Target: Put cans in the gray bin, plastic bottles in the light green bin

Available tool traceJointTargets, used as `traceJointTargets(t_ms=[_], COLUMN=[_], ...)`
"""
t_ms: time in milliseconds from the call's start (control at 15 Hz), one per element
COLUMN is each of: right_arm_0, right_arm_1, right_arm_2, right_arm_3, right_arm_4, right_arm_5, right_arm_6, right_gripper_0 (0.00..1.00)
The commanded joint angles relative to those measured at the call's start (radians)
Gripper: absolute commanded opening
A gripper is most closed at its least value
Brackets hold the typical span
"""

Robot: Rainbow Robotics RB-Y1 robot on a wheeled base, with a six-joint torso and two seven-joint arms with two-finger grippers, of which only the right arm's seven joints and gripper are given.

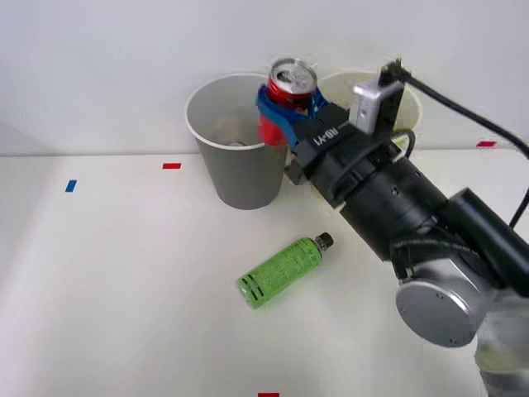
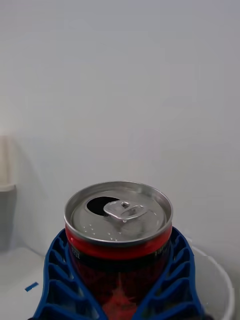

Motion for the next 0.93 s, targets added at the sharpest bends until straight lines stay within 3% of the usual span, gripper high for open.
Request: traceJointTargets(t_ms=[67,600,933], right_arm_0=[-0.123,-0.419,-0.5], right_arm_1=[0.05,0.153,0.165], right_arm_2=[-0.035,-0.009,0.043], right_arm_3=[0.039,0.473,0.688], right_arm_4=[0.018,0.067,0.083], right_arm_5=[0.111,0.037,-0.125], right_arm_6=[-0.082,-0.068,-0.062], right_gripper_0=[0.0,0.0,0.0])
